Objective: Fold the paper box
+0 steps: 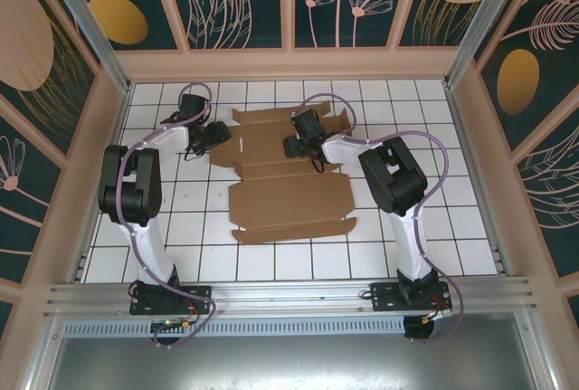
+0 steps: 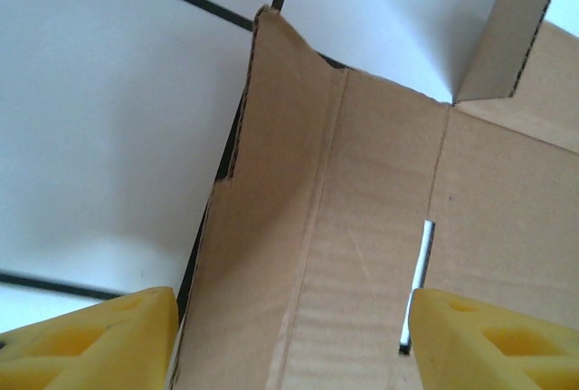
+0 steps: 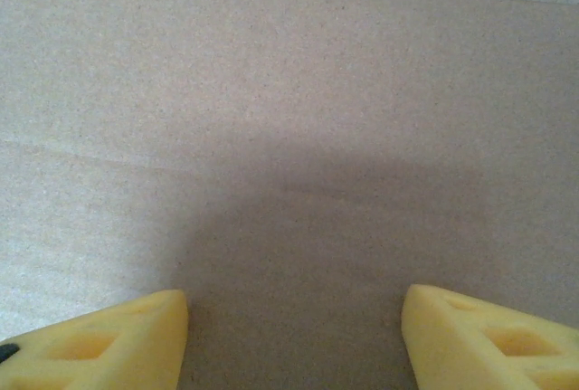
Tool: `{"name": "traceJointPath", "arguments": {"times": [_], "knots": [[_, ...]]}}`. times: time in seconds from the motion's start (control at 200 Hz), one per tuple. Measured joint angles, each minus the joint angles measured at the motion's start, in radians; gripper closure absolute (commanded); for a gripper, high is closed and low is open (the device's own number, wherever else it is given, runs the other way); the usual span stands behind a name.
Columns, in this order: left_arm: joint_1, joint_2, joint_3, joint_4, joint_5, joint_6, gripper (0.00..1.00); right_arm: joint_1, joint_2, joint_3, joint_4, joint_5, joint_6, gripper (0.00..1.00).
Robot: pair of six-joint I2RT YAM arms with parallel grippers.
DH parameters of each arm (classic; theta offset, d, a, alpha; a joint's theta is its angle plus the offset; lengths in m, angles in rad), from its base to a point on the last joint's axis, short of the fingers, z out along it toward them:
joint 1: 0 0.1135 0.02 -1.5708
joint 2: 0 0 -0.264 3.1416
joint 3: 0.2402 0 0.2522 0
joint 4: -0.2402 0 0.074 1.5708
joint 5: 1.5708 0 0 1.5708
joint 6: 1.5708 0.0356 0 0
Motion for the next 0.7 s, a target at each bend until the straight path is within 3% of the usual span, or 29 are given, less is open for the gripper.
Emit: {"name": "traceJointPath", "arguments": {"times": [0.13,0.535,0.701], "knots": [[0.013,0.055,0.046,0.002,0.039,0.022,0.38,0.000,-0.001,-0.001,0.000,-0.001,0.000,0.36],[0.053,0.089,-0.005,0.143,0.301,0.024,0.52,-0.002,-0.002,0.000,0.000,-0.005,-0.003,0.36],[0.058,0.099,-0.019,0.184,0.346,0.024,0.57,-0.002,-0.002,0.000,0.000,-0.005,-0.003,0.36]]}}
